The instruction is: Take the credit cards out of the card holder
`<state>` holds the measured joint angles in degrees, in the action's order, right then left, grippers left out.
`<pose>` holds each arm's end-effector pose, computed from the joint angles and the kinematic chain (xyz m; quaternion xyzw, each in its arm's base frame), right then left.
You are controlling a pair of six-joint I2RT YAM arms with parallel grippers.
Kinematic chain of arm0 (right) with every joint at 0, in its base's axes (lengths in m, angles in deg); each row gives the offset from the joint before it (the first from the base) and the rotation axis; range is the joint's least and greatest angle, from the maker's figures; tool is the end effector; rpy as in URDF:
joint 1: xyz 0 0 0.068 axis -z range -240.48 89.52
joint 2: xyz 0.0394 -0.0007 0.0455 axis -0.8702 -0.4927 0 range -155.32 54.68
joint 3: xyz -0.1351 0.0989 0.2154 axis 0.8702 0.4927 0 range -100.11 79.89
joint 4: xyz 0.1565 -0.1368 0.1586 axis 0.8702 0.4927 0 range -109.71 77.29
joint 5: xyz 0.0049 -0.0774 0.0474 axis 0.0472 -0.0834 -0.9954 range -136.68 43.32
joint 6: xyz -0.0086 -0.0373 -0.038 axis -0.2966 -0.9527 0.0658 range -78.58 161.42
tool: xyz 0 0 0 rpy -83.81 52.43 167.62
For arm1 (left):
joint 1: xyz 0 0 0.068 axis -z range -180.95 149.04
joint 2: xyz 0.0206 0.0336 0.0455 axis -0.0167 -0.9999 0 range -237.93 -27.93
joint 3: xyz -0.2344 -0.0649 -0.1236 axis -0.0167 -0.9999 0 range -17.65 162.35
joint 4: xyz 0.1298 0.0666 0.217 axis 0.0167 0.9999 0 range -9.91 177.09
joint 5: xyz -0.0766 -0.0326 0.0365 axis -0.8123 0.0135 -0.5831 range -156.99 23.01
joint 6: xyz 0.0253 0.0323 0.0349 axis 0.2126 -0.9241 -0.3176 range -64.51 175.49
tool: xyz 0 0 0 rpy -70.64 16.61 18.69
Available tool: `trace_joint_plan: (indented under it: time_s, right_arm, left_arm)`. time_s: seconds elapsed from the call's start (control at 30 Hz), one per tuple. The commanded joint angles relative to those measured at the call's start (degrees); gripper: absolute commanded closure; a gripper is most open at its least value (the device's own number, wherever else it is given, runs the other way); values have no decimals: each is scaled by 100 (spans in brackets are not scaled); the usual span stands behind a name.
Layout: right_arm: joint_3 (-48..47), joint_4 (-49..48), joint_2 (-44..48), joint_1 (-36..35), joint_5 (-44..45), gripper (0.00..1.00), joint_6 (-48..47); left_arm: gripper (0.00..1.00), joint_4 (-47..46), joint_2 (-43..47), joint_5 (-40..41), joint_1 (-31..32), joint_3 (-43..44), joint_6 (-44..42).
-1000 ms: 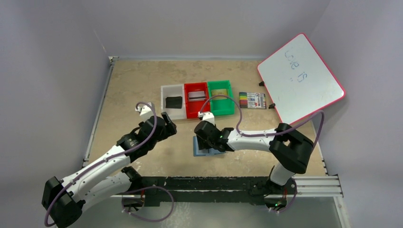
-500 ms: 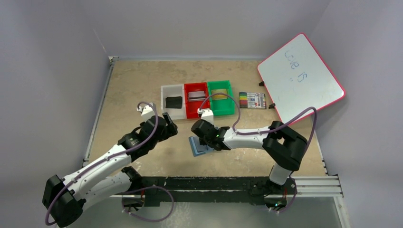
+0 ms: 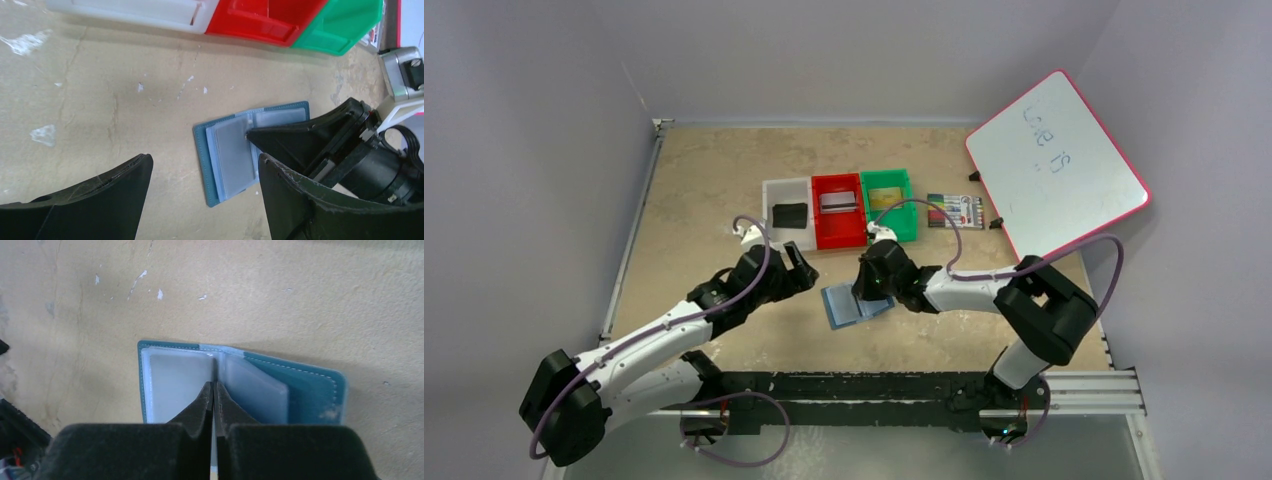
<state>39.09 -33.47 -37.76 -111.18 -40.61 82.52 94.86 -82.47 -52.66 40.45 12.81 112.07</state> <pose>0.2034 0.2427 0.1551 -0.0519 0.8959 0.2820 0.3394 0.1555 -0.1254 0.2154 -0.1715 0.8800 -0.2494 0.3659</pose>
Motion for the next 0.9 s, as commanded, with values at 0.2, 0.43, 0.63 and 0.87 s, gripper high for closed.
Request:
trace_joint_plan:
  time_s: [0.2, 0.43, 0.63, 0.87]
  right_arm:
    - [587, -818, -49, 403, -1028, 99, 311]
    - [325, -306, 607, 215, -315, 52, -490]
    - [76, 250, 1108, -419, 608, 40, -1146]
    - [-596, 1111, 345, -1231, 1532, 37, -1442]
  left_arm:
    - [23, -1454, -479, -686, 308, -230, 391]
    - [25, -360, -107, 786, 504, 53, 523]
    - [25, 476, 738, 1888, 517, 113, 769]
    - [25, 790, 853, 2008, 517, 180, 803]
